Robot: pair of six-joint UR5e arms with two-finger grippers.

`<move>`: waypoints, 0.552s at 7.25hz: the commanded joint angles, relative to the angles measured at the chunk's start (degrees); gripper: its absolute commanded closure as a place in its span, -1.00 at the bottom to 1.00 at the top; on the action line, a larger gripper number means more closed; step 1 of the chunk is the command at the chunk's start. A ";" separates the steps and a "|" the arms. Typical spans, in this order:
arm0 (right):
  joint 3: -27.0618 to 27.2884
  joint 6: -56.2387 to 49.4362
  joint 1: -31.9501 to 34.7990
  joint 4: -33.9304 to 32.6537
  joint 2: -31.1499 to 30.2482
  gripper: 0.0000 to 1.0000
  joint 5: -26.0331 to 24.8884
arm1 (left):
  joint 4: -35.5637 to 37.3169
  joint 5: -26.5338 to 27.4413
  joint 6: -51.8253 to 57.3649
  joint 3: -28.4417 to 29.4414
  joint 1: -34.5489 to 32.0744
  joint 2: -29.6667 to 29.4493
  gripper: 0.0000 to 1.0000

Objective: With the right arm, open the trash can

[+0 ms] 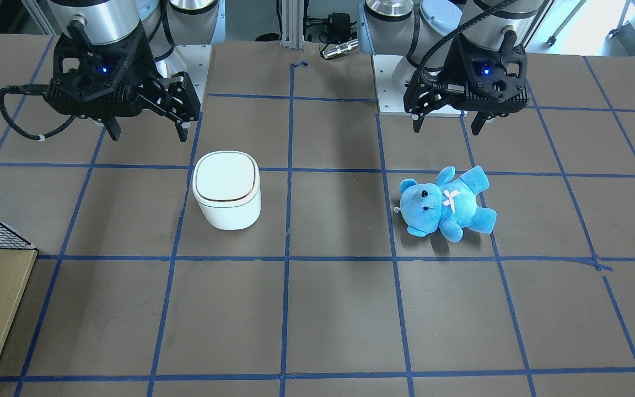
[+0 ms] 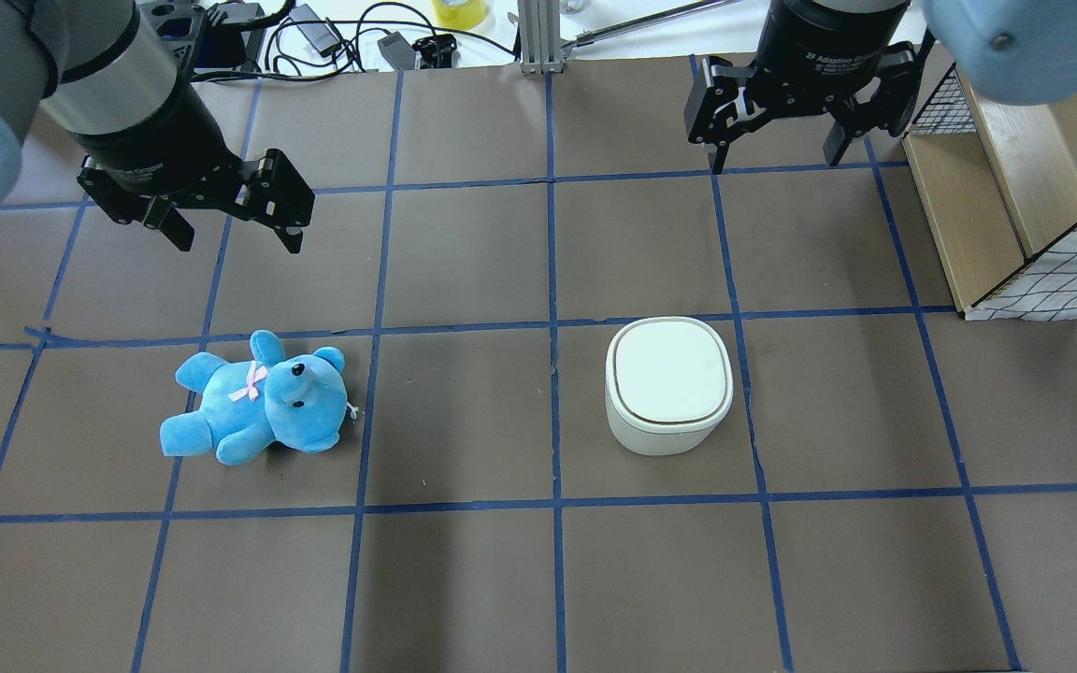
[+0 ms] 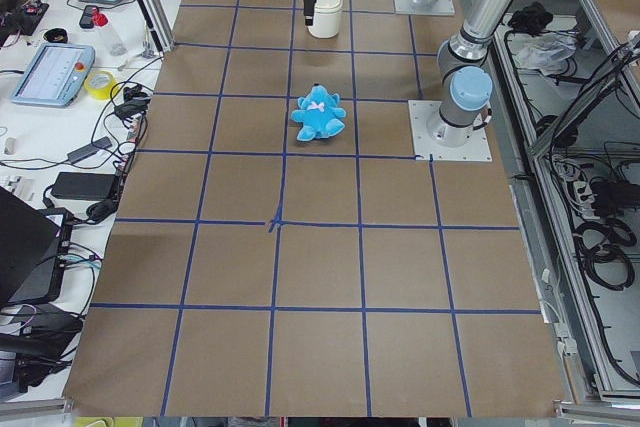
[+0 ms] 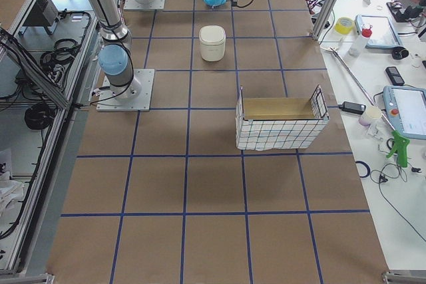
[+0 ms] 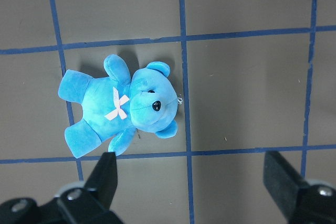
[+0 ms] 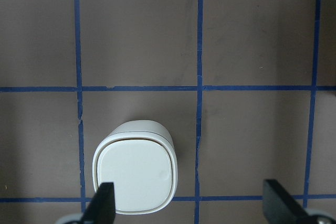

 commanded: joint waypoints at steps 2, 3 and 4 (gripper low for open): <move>0.08 0.42 0.14 0.00 -0.06 -1.00 -0.28 | 0.00 0.00 0.01 0.00 0.00 0.00 -1.00; 0.34 0.25 0.23 -0.09 0.12 -1.00 -0.55 | 0.00 0.00 0.01 0.00 0.00 0.00 -1.00; 0.34 0.25 0.31 0.00 0.29 -1.00 -0.72 | 0.00 0.00 -0.07 0.00 0.00 0.00 -1.00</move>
